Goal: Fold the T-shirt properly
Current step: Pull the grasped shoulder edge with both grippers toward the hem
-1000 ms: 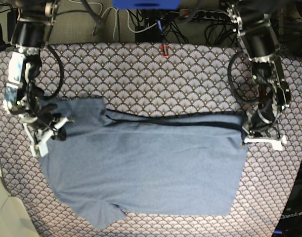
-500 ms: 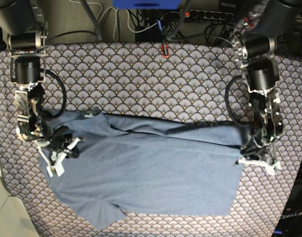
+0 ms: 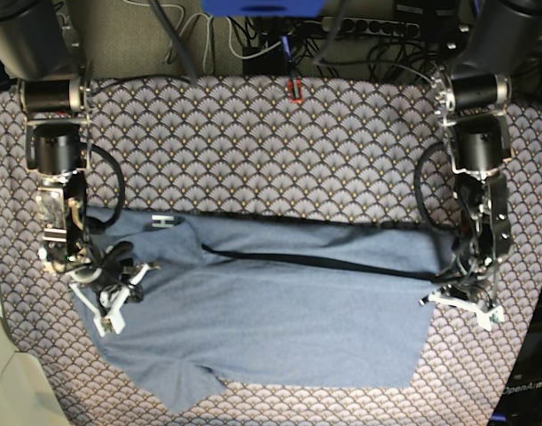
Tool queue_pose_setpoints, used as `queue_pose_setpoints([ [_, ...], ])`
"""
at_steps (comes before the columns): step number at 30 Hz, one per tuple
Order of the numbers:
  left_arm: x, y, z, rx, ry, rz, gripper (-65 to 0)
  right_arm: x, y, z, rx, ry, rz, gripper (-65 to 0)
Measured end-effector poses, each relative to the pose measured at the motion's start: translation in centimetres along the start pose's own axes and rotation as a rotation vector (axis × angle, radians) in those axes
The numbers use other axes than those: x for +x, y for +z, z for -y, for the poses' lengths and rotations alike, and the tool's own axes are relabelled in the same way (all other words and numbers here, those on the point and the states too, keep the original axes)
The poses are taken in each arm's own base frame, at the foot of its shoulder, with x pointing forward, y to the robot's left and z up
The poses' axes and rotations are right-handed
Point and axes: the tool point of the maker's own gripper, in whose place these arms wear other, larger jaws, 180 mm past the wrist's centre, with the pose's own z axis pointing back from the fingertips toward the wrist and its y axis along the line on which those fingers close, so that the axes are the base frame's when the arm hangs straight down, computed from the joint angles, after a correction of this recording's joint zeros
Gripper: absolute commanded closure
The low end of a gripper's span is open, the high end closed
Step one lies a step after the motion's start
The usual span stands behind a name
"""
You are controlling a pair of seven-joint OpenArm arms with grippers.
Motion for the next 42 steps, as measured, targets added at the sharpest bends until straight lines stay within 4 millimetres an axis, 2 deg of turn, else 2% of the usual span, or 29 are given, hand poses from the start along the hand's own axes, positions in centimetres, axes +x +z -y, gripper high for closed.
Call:
queue_pose_setpoints([
  [4,0.3,0.0,0.4,-0.009,0.001,0.028,-1.2,-0.2,0.0,0.1,-0.003,0.002,-0.004,0.0],
  [7,1.0,0.0,0.8,-0.015,-0.001,0.067,-1.3,0.6,0.1,0.3,-0.006,0.002,0.033,0.0],
  [12,0.6,-0.2,2.1,-0.036,-0.058,0.067,-1.3,1.9,0.2,0.7,-0.014,0.010,0.056,0.0],
  [16,0.6,-0.2,2.2,-0.038,-0.061,0.067,-1.4,2.9,0.2,0.8,-0.015,0.012,0.073,0.0],
  [25,0.6,-0.2,2.1,-0.037,-0.063,0.067,-1.8,2.6,0.2,0.8,-0.014,0.012,0.065,0.0],
  [27,0.6,-0.2,2.1,-0.035,-0.061,0.067,-5.8,2.4,0.1,0.8,-0.017,0.010,0.054,0.0],
  [28,0.7,-0.2,2.0,-0.035,-0.060,0.068,-10.0,1.9,0.1,1.1,-0.034,-0.001,0.030,-0.5],
  [31,0.9,-0.1,1.7,-0.032,-0.065,0.071,-26.2,1.5,0.2,2.0,-0.089,-0.033,0.009,-1.4],
  [34,1.6,0.1,0.8,-0.019,-0.071,0.084,-42.4,1.7,0.2,2.1,-0.090,-0.036,0.018,-1.4],
  [36,1.7,0.1,0.7,-0.015,-0.075,0.086,-50.2,1.7,0.2,2.1,-0.090,-0.036,0.018,-1.4],
  [39,1.4,0.0,0.9,-0.020,-0.071,0.081,-55.7,1.7,0.1,2.0,-0.088,-0.037,0.019,-1.3],
  [42,1.4,0.0,0.9,-0.020,-0.070,0.081,-57.4,1.7,0.1,2.0,-0.088,-0.037,0.018,-1.4],
])
